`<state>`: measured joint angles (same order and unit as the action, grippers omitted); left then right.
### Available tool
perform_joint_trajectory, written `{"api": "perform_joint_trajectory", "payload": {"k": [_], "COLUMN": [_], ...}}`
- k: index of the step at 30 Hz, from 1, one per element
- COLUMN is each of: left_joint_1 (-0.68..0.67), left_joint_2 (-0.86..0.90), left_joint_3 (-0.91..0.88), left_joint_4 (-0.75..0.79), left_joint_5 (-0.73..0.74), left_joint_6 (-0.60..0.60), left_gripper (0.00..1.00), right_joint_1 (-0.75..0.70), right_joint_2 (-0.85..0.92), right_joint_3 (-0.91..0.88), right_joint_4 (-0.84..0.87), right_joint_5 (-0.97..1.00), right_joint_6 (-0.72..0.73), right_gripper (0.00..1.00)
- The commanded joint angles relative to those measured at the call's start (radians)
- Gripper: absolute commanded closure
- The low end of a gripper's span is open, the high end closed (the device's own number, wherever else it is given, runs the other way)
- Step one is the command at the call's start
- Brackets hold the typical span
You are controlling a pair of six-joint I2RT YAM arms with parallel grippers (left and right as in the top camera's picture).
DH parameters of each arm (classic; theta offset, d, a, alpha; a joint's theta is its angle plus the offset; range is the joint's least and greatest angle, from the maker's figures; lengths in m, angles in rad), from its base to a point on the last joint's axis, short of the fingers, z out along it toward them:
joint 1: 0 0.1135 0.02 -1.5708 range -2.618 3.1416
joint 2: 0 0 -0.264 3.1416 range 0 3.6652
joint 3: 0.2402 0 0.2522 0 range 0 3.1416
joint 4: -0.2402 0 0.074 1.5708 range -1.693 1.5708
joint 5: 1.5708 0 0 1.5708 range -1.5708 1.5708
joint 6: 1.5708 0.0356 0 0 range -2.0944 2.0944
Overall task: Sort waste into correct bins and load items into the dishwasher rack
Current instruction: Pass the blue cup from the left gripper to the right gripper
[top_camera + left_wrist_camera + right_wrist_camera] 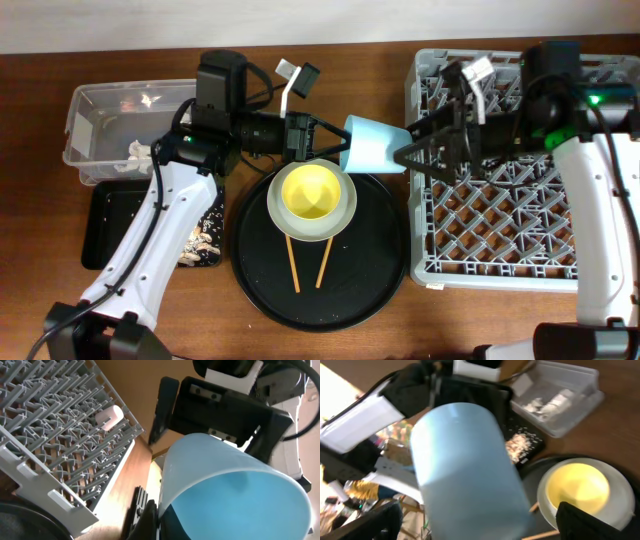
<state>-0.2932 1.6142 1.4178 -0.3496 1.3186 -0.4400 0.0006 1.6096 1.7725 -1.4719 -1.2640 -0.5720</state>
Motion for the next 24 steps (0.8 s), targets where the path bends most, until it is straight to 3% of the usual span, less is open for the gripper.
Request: {"api": "perform_joint_trajectory", "payload": {"k": [1, 3, 5, 16, 21, 24], "left_joint_1": [-0.001, -0.001, -0.001, -0.001, -0.001, -0.001], "left_joint_2": [0.011, 0.011, 0.011, 0.011, 0.011, 0.011], "left_joint_3": [0.005, 0.005, 0.005, 0.005, 0.005, 0.005], "left_joint_4": [0.005, 0.005, 0.006, 0.097, 0.222, 0.222], "left_joint_5": [0.032, 0.032, 0.032, 0.028, 0.029, 0.029], "left_joint_6": [-0.020, -0.020, -0.020, -0.105, -0.204, -0.204], "left_gripper": [1.00, 1.00, 1.00, 1.00, 1.00, 1.00], "right_joint_1": [0.033, 0.034, 0.039, 0.078, 0.079, 0.079], "right_joint_2": [0.017, 0.018, 0.018, 0.018, 0.018, 0.018], "right_joint_3": [-0.003, -0.003, -0.003, -0.003, -0.003, -0.003], "right_joint_4": [0.004, 0.003, -0.008, -0.013, -0.013, -0.006], "right_joint_5": [-0.068, -0.075, -0.076, -0.042, -0.041, -0.041], "right_joint_6": [-0.024, -0.023, -0.023, -0.023, -0.023, -0.023], "right_gripper": [0.05, 0.18, 0.39, 0.33, 0.32, 0.26]}}
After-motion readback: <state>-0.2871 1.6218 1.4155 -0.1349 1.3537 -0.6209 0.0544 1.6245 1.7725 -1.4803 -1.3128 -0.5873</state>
